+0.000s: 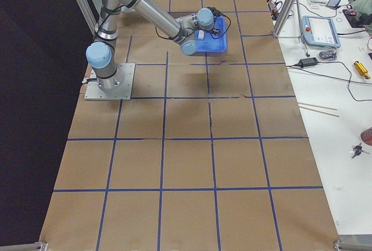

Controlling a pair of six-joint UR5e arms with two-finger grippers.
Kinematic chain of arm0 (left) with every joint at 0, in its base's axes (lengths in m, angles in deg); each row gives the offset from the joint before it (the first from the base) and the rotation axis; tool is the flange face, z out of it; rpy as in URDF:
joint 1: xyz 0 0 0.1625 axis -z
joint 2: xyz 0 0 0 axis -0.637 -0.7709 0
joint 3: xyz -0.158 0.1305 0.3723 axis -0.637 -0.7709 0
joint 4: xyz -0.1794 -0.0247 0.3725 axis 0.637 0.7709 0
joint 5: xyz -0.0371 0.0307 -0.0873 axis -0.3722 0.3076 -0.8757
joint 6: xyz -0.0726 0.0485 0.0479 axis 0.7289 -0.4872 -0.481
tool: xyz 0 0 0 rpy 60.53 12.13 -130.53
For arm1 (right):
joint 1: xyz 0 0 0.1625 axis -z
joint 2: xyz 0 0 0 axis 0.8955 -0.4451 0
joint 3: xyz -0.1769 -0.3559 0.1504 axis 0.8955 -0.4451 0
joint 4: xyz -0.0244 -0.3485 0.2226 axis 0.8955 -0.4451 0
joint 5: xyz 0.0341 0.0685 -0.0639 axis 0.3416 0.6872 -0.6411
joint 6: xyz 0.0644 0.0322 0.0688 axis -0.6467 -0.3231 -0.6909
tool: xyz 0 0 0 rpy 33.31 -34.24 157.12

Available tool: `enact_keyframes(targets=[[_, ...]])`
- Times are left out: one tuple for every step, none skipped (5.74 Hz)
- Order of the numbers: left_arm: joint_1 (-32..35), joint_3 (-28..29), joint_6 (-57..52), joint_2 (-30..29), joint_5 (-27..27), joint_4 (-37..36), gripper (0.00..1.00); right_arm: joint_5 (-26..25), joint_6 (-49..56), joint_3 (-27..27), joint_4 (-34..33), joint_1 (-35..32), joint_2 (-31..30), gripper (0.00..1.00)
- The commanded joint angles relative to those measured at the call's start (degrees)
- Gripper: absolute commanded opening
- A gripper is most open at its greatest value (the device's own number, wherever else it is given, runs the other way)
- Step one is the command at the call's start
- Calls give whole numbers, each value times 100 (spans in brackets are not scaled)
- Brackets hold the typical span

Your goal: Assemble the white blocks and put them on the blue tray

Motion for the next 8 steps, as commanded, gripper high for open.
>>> enact_keyframes(targets=[[0, 18, 302, 0, -123, 50, 99, -1224, -1543, -735, 1718, 7, -213, 100], [0, 26, 305, 0, -106, 85, 99, -1727, -2422, -886, 2056, -2, -318, 100], [0, 26, 313, 0, -106, 94, 99, -2185, -2805, -975, 2529, -2, -623, 100], [0, 35, 374, -9, -106, 95, 99, -2415, -3810, -1254, 3465, -2, -905, 100], [0, 79, 401, -17, -89, 103, 99, -2392, -4516, -1727, 4388, 15, -1021, 100], [0, 166, 401, -61, -88, 138, 99, -2400, -4645, -2149, 4963, 50, -1013, 100], [0, 254, 401, -105, -97, 182, 99, -2487, -4664, -2875, 5403, 51, -1004, 100], [0, 307, 401, -132, -97, 243, 99, -2993, -4655, -3118, 5425, 59, -961, 100]])
